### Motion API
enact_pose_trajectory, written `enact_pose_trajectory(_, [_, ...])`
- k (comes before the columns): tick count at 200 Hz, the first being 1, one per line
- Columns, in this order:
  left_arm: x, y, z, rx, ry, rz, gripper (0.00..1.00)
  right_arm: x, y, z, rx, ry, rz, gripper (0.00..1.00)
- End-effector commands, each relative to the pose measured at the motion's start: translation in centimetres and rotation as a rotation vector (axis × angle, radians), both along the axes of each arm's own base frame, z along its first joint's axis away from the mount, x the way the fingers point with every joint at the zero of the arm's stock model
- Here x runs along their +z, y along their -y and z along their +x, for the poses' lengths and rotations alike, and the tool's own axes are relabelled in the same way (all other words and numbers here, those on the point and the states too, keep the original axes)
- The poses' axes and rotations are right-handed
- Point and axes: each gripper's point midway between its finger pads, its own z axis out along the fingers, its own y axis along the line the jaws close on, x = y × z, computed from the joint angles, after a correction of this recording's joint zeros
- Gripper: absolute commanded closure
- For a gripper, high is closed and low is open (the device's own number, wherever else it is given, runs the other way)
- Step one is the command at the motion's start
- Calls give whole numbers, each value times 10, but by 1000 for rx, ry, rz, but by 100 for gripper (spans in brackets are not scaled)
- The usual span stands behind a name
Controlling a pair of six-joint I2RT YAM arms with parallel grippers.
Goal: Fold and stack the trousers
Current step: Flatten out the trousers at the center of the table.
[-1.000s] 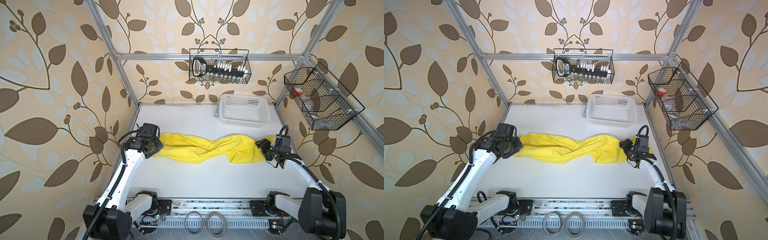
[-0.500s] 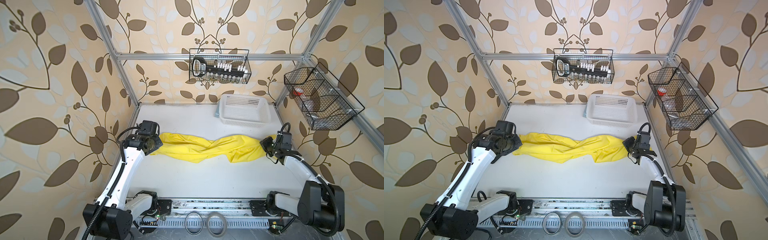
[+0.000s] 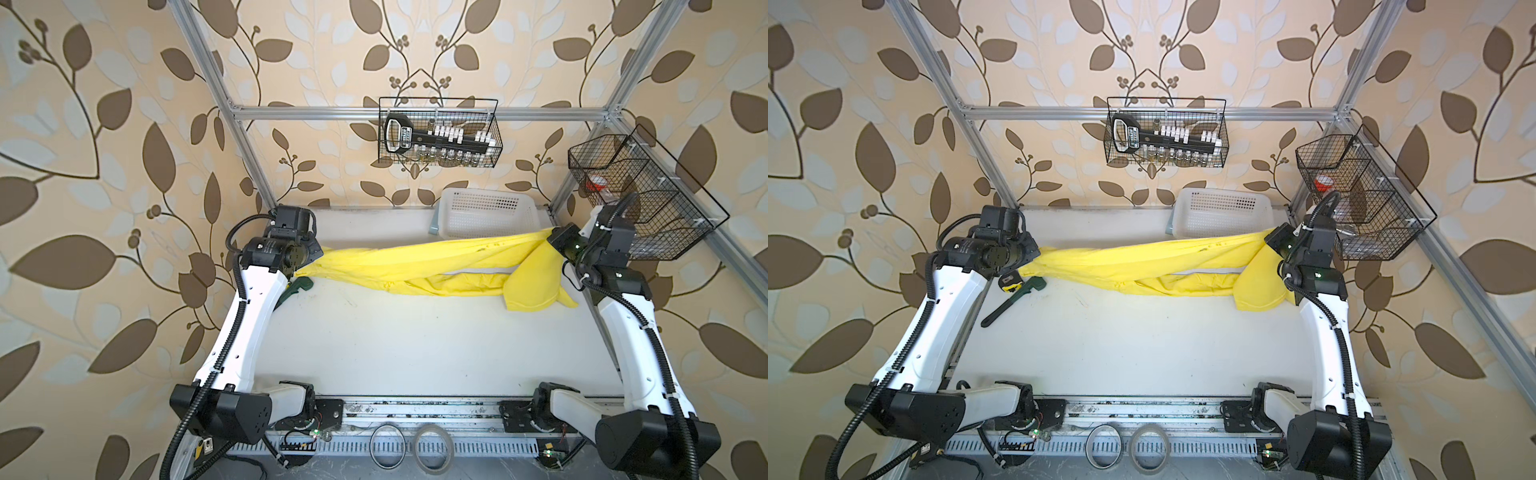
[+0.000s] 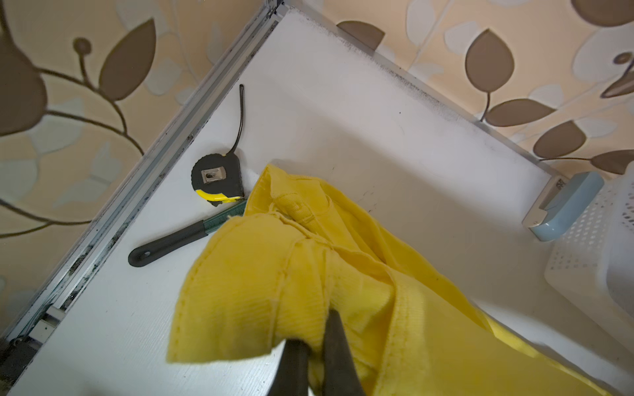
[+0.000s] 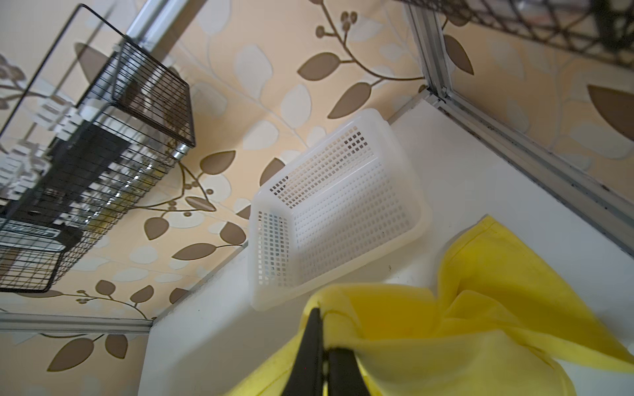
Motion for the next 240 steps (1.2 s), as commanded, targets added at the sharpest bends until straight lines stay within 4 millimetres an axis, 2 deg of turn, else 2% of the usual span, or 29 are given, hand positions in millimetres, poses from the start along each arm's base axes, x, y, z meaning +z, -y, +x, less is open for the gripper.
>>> enact_pose_trajectory(1, [31, -11, 6, 25, 78, 66, 100, 3, 0, 0, 12, -25, -36, 100])
enact_pose_trajectory(17, [16, -9, 3, 18, 47, 54, 100, -29, -9, -7, 31, -91, 18, 99])
enact_pose_trajectory(34, [-10, -11, -5, 27, 1, 59, 100, -77, -33, -23, 97, -158, 94, 99])
enact_pose_trajectory(56, [-37, -18, -22, 46, -64, 89, 100, -136, -53, -60, 133, -293, 124, 98])
enact_pose_trajectory(78, [-59, -24, -38, 66, -121, 112, 100, -178, -68, -100, 128, -391, 167, 98])
enact_pose_trajectory(96, [-70, -32, -51, 95, -151, 134, 100, -201, -74, -128, 93, -446, 178, 98])
enact_pose_trajectory(115, [-70, -41, -59, 125, -156, 166, 100, -205, -66, -143, 39, -440, 145, 97])
enact_pose_trajectory(137, [-69, -48, -64, 146, -165, 191, 100, -221, -56, -160, -18, -498, 117, 96])
enact_pose_trajectory(165, [-82, -43, -72, 133, -186, 154, 100, -252, -66, -175, 2, -563, 174, 95])
enact_pose_trajectory(188, [-91, -41, -75, 130, -199, 139, 100, -272, -75, -181, 31, -594, 175, 90])
enact_pose_trajectory(208, [-93, -40, -73, 130, -198, 138, 100, -283, -72, -182, 27, -629, 148, 78])
enact_pose_trajectory(240, [-87, -45, -70, 135, -191, 169, 100, -272, -56, -163, -18, -564, 143, 46])
